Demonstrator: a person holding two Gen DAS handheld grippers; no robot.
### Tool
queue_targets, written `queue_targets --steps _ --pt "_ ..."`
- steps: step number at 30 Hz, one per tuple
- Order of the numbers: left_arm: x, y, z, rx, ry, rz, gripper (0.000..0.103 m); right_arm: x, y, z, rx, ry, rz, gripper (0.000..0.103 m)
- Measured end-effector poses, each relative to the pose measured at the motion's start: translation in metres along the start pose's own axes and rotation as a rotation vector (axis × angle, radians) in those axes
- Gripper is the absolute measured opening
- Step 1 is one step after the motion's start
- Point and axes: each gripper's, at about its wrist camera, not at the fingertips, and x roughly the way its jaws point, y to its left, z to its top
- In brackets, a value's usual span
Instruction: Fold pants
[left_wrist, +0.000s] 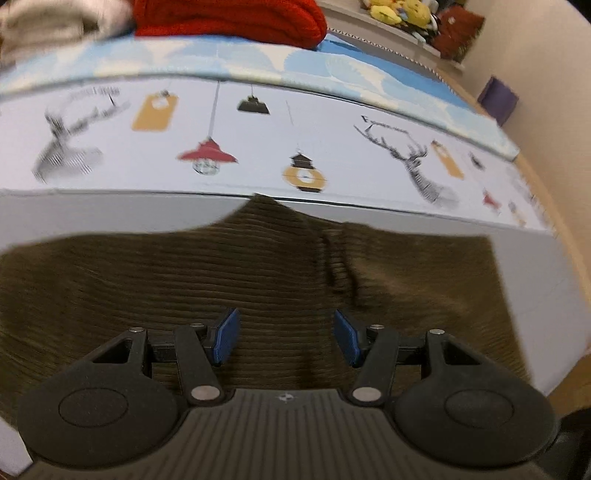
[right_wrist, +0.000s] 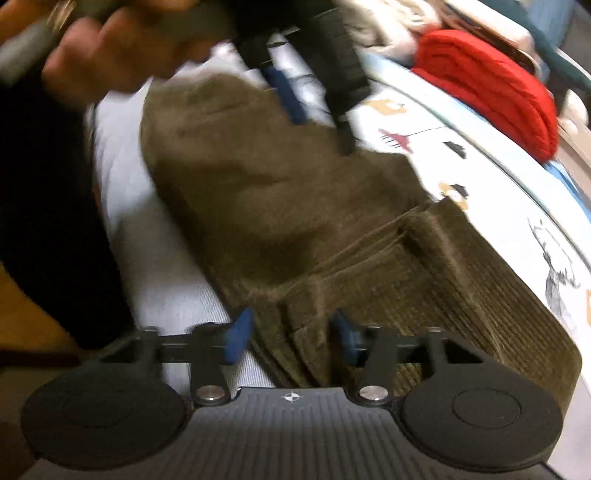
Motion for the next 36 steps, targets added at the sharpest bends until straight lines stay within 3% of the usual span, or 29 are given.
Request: queue_targets --steps 1,4,5,8,9,12,15,16,19,20,21,22,23,26,30,34,36 --pt "0.004 -0.001 0.003 -0.017 0.009 -0.021 0.062 -0.007 -0.001 0.001 -0.003 -0.031 -0.006 0.021" --pt "0.020 -0.006 0.015 -0.059 0.039 -0.083 0.068 -0.030 -0.017 0.003 0.067 -0.128 0.023 0.020" --pt "0.026 -0.007 0.018 -0.073 0.051 -0.100 0.072 -0.031 -0.018 -0.001 0.071 -0.125 0.035 0.021" --pt "0.050 -0.011 0.028 -0.109 0.088 -0.120 0.073 -0.020 -0.005 -0.018 -0.003 -0.012 0.083 0.024" --pt "0.059 -0.012 0.031 -0.121 0.101 -0.117 0.073 -0.026 -0.004 -0.020 -0.004 -0.035 0.080 0.024" --pt "0.083 -0.014 0.039 -0.142 0.131 -0.118 0.073 -0.061 -0.039 -0.017 0.207 -0.177 0.119 0.026" --pt "0.104 -0.019 0.044 -0.136 0.149 -0.120 0.073 -0.087 -0.086 -0.029 0.473 -0.271 0.016 0.051" --pt "0.110 -0.021 0.044 -0.134 0.153 -0.115 0.073 -0.089 -0.100 -0.036 0.549 -0.256 -0.039 0.057" --pt "0.126 -0.027 0.043 -0.118 0.160 -0.105 0.073 -0.077 -0.129 -0.066 0.737 -0.061 -0.217 0.058" --pt "0.128 -0.031 0.043 -0.093 0.157 -0.103 0.069 -0.074 -0.133 -0.077 0.765 0.005 -0.285 0.058" --pt "0.127 -0.035 0.042 -0.057 0.149 -0.107 0.053 -0.071 -0.136 -0.082 0.770 0.054 -0.334 0.058" --pt "0.123 -0.039 0.044 -0.020 0.138 -0.110 0.026 -0.070 -0.134 -0.090 0.765 0.102 -0.379 0.058" --pt "0.112 -0.041 0.047 -0.003 0.100 -0.110 0.018 -0.069 -0.134 -0.094 0.761 0.133 -0.409 0.058" --pt "0.084 -0.040 0.054 0.040 -0.037 -0.130 0.017 -0.072 -0.135 -0.101 0.806 0.159 -0.409 0.058" --pt "0.108 -0.031 0.048 0.047 0.059 0.012 0.030 -0.064 -0.132 -0.106 0.835 0.193 -0.383 0.062" --pt "0.076 -0.028 0.046 0.025 -0.012 -0.021 0.048 -0.062 -0.146 -0.108 0.926 0.197 -0.358 0.063" --pt "0.069 -0.026 0.035 0.019 0.039 -0.043 0.055 -0.054 -0.154 -0.117 0.974 0.197 -0.343 0.064"
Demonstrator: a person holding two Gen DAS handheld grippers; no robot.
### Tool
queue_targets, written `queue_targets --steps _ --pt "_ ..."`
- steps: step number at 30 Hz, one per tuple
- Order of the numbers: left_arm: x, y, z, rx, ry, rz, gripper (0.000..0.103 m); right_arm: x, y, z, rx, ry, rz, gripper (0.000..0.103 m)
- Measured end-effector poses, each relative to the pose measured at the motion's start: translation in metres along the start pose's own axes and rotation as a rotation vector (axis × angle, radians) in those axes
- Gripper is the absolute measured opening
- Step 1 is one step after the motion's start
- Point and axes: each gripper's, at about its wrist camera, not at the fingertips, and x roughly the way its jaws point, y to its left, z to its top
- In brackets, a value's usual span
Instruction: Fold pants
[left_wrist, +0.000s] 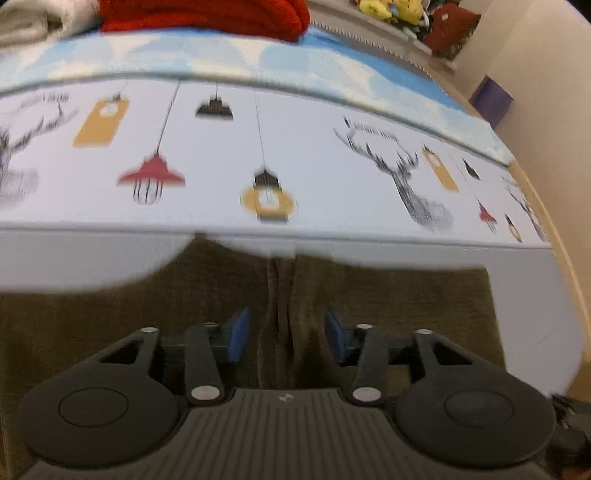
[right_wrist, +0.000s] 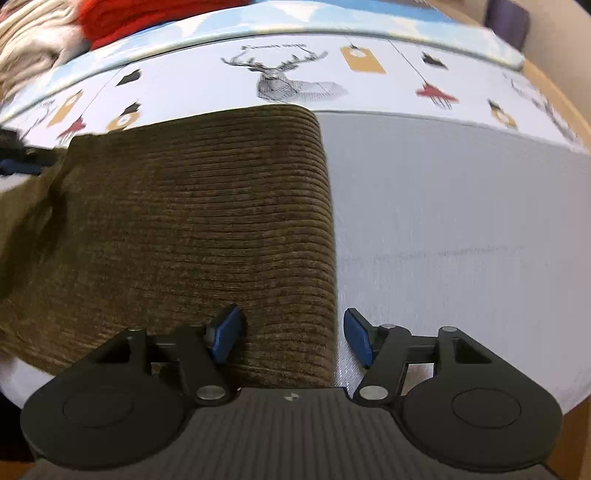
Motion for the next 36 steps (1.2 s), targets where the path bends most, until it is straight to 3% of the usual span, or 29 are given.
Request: queue_targets --steps 4,6,8,9,10,11,12,13,14,16,18,19,23,24,25,26,27,29,32,34,36 --pt "0.015 0.000 -0.035 0.017 0.247 -0.008 0.060 0.001 -0.009 0.001 0.078 0.025 0.023 0.064" --pt "0.020 0.003 -0.056 0.008 0.316 0.000 0.061 0.002 -0.010 0.003 0.096 0.031 0.024 0.064" --pt "0.021 0.002 -0.068 -0.001 0.309 -0.028 0.059 0.001 -0.008 0.002 0.095 0.032 0.019 0.064" --pt "0.020 0.000 -0.070 0.027 0.295 -0.037 0.050 0.000 -0.006 0.001 0.089 0.031 0.015 0.064" --pt "0.019 -0.001 -0.070 0.043 0.291 -0.078 0.023 0.000 -0.006 0.001 0.082 0.028 0.013 0.064" --pt "0.014 -0.002 -0.069 0.034 0.276 -0.097 0.016 -0.002 -0.005 0.001 0.078 0.019 0.012 0.057" --pt "0.003 -0.003 -0.067 0.026 0.239 -0.112 0.016 -0.006 -0.006 0.002 0.085 -0.003 0.005 0.049" --pt "-0.006 -0.003 -0.067 0.020 0.203 -0.139 0.015 -0.011 -0.007 0.003 0.096 -0.022 -0.011 0.033" --pt "-0.014 -0.003 -0.069 0.012 0.183 -0.163 0.015 -0.015 -0.009 0.005 0.106 -0.037 -0.021 0.022" --pt "-0.011 -0.002 -0.076 0.026 0.213 -0.141 0.016 -0.018 -0.013 0.006 0.118 -0.043 -0.031 0.016" --pt "0.010 0.004 -0.083 0.033 0.289 -0.060 0.023 -0.012 -0.016 0.005 0.115 -0.016 -0.027 0.017" --pt "0.010 0.003 -0.082 0.041 0.277 -0.040 0.030 -0.013 -0.015 0.005 0.110 -0.013 -0.025 0.017" --pt "-0.024 -0.011 -0.078 0.138 0.093 0.021 0.031 -0.033 -0.002 0.004 0.034 -0.089 -0.030 0.022" --pt "-0.032 -0.019 -0.080 0.163 0.064 0.010 0.031 -0.038 0.002 0.002 0.012 -0.104 -0.007 0.024" --pt "-0.035 -0.023 -0.082 0.188 0.053 -0.024 0.031 -0.040 0.006 0.000 -0.016 -0.105 0.016 0.033" --pt "-0.034 -0.026 -0.086 0.208 0.060 -0.061 0.031 -0.039 0.009 -0.003 -0.046 -0.088 0.028 0.045" --pt "-0.028 -0.030 -0.090 0.226 0.087 -0.098 0.031 -0.034 0.012 -0.005 -0.079 -0.048 0.026 0.049" --pt "-0.004 -0.035 -0.099 0.272 0.205 -0.100 0.031 -0.022 0.016 -0.015 -0.150 0.018 -0.019 0.051" --pt "-0.003 -0.040 -0.097 0.347 0.179 -0.073 0.032 -0.029 0.013 -0.011 -0.121 0.002 -0.022 0.055" --pt "-0.011 -0.033 -0.096 0.296 0.148 -0.095 0.036 -0.039 0.010 -0.010 -0.108 -0.042 -0.028 0.054" --pt "-0.019 -0.023 -0.096 0.266 0.117 -0.078 0.040 -0.032 0.016 -0.013 -0.172 0.002 -0.052 0.054"
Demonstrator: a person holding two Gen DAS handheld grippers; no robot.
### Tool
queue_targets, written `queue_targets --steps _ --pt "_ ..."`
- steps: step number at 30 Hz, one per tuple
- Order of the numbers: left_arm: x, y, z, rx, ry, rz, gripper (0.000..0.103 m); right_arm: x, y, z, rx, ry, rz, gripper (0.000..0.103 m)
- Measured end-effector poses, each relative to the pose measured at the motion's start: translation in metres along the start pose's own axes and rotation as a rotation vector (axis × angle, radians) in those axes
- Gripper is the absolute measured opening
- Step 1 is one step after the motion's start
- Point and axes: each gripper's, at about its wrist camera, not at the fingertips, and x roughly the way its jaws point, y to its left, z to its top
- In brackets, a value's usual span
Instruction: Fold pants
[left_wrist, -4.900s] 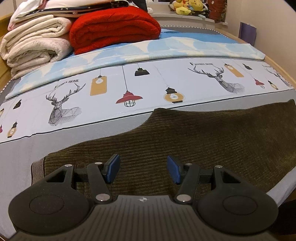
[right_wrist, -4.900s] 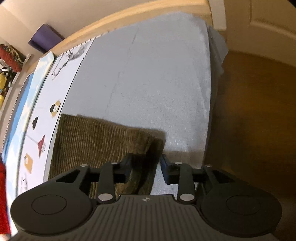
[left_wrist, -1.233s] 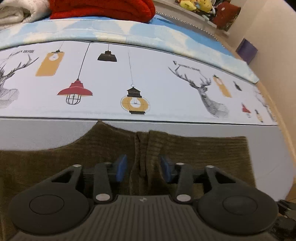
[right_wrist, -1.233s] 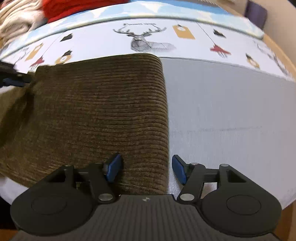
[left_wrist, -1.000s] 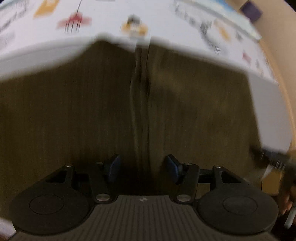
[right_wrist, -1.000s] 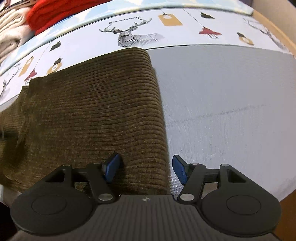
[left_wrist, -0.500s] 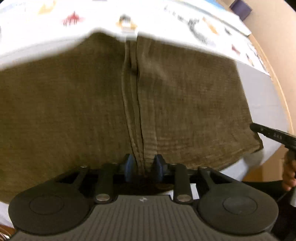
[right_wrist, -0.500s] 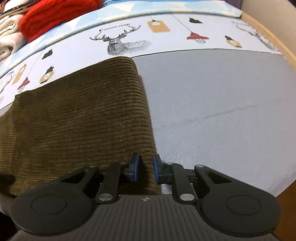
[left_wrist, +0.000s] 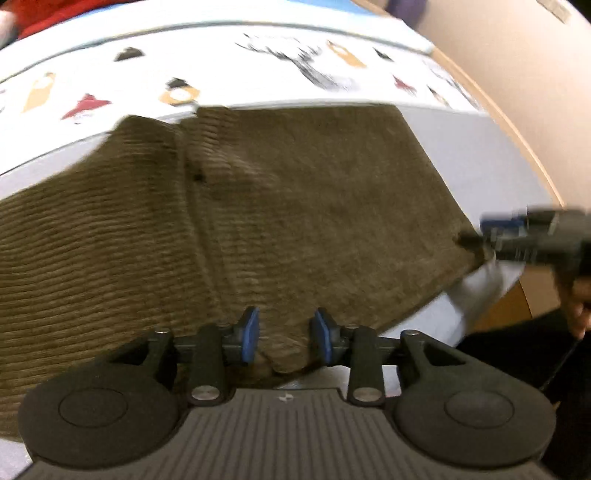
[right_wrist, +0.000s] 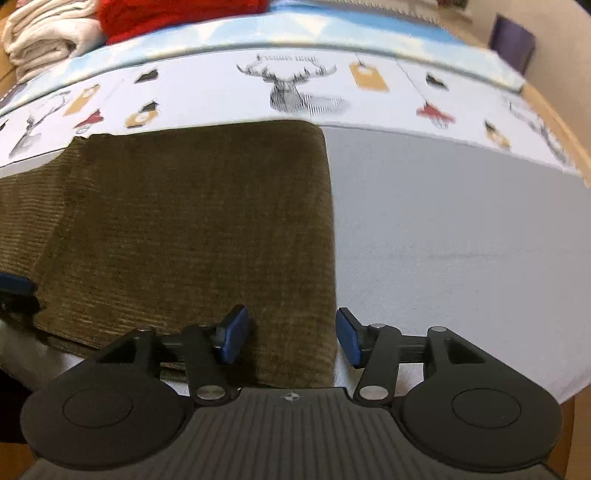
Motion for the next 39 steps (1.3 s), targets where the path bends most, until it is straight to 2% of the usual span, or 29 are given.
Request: queue_targets --steps 1,3,7,9,12,16,18,21,23,24,26,30,32,34,36,39 --pt "-0.003 0.005 0.000 -0.011 -0.014 0.014 0.042 0.007 0.004 -0.003 -0.024 0.031 -0.016 0.053" --pt "-0.013 0.017 -0.007 -0.048 -0.044 0.047 0.043 0.006 0.012 -0.001 -0.036 0.012 -0.054 0.053" --pt "-0.048 0.056 -0.019 -0.191 -0.129 0.063 0.047 -0.022 0.027 0.015 -0.034 -0.182 -0.071 0.055" --pt "-0.068 0.079 -0.025 -0.258 -0.175 0.069 0.049 -0.027 0.034 0.021 -0.012 -0.229 -0.010 0.056" --pt "-0.093 0.109 -0.041 -0.335 -0.218 0.090 0.050 -0.021 0.059 0.032 -0.021 -0.211 0.097 0.056" --pt "-0.119 0.154 -0.071 -0.456 -0.250 0.128 0.051 -0.017 0.112 0.037 -0.176 -0.243 0.194 0.056" --pt "-0.126 0.177 -0.085 -0.536 -0.264 0.141 0.056 -0.014 0.135 0.037 -0.246 -0.230 0.262 0.056" --pt "-0.138 0.208 -0.104 -0.663 -0.284 0.154 0.063 -0.008 0.166 0.034 -0.359 -0.159 0.355 0.056" --pt "-0.141 0.228 -0.112 -0.736 -0.275 0.174 0.076 0.002 0.188 0.024 -0.454 -0.058 0.353 0.057" --pt "-0.140 0.235 -0.114 -0.764 -0.274 0.175 0.077 0.004 0.193 0.021 -0.473 -0.048 0.347 0.058" --pt "-0.137 0.246 -0.116 -0.803 -0.266 0.144 0.078 0.004 0.193 0.029 -0.463 -0.041 0.330 0.066" --pt "-0.141 0.254 -0.118 -0.861 -0.296 0.148 0.078 -0.001 0.179 0.042 -0.364 -0.071 0.340 0.063" --pt "-0.150 0.257 -0.119 -0.893 -0.330 0.168 0.078 -0.001 0.177 0.041 -0.371 -0.068 0.347 0.063" --pt "-0.155 0.260 -0.122 -0.921 -0.355 0.172 0.079 0.006 0.180 0.033 -0.419 -0.026 0.329 0.063" --pt "-0.149 0.266 -0.126 -0.965 -0.322 0.163 0.079 0.010 0.183 0.029 -0.443 -0.036 0.321 0.063" --pt "-0.135 0.273 -0.131 -1.016 -0.226 0.193 0.079 0.010 0.180 0.030 -0.428 -0.028 0.329 0.063"
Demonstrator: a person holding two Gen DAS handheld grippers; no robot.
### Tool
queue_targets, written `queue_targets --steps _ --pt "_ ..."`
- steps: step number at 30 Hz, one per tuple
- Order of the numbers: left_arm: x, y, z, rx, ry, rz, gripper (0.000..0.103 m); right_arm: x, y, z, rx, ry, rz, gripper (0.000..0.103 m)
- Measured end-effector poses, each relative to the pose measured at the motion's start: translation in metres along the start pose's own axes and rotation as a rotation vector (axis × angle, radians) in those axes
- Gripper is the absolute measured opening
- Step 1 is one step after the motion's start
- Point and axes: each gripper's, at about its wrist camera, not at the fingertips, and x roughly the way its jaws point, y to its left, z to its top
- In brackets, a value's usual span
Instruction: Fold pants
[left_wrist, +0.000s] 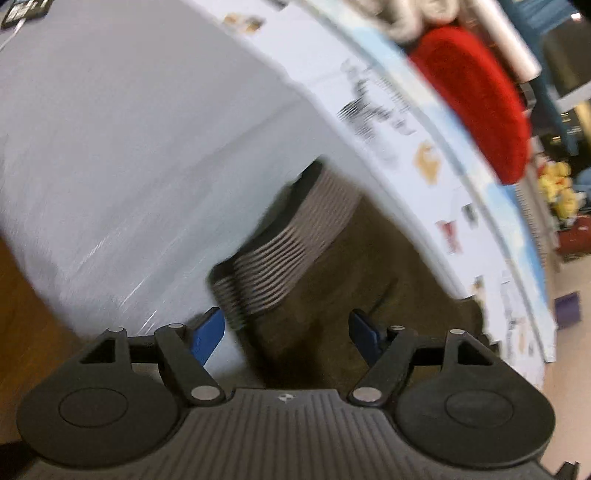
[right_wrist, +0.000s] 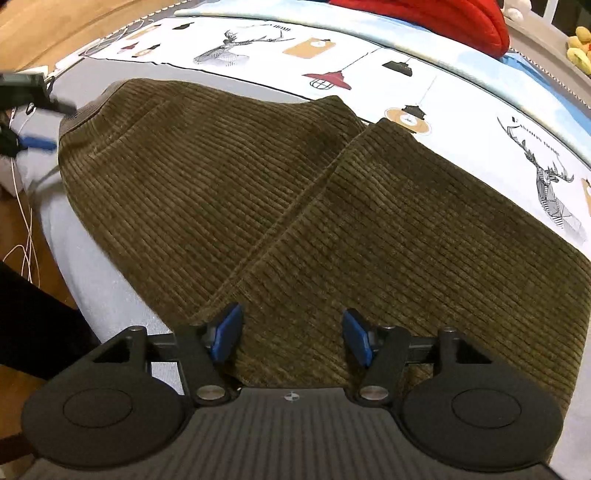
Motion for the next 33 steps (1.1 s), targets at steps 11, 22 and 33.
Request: queue_targets --steps 11,22,33 --pt "0.026 -0.014 -0.001 0.026 -0.015 0.068 0.066 0.000 -0.001 0.001 0.000 -0.005 -0.003 0.063" --pt "-0.042 -0.147 -0.069 0.568 -0.420 -0.082 0.027 -0.042 -0.059 -0.007 0.259 -0.220 -0.132 0.061" --pt "-0.005 -0.305 -0.236 1.056 -0.012 -0.572 0.049 -0.087 -0.174 -0.084 0.951 -0.476 0.086 0.064"
